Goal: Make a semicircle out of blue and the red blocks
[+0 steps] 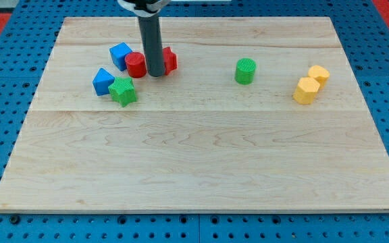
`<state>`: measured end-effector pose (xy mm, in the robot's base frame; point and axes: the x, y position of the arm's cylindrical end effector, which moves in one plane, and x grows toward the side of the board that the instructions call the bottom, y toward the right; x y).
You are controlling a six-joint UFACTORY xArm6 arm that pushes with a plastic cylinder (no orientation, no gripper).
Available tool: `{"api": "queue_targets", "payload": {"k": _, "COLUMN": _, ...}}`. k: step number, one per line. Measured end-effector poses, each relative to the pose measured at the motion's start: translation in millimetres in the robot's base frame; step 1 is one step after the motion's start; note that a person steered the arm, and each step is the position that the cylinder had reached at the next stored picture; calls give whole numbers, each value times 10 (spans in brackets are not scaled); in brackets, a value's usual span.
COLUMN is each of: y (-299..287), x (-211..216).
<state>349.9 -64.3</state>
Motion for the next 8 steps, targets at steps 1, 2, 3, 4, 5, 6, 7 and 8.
{"api": "queue_targets", "payload": {"k": 1, "y": 74, "x": -445}}
{"api": "queue_targets", "payload": {"k": 2, "y": 123, "x": -592}}
{"api": "queue_targets", "payload": {"k": 3, "y": -15, "x": 288}}
{"api": "queue_targets", "payload": {"k": 4, "y": -805, "x": 468}}
{"api": "queue_targets", "payload": {"k": 5, "y": -633, "x": 132}}
{"api": "queue_targets", "payload": {"k": 6, "y": -249, "x": -370}}
{"api": "queue_targets", "payload": {"k": 7, "y": 95, "x": -712}}
{"api": "queue_targets", "payload": {"k": 8, "y": -145, "x": -758}}
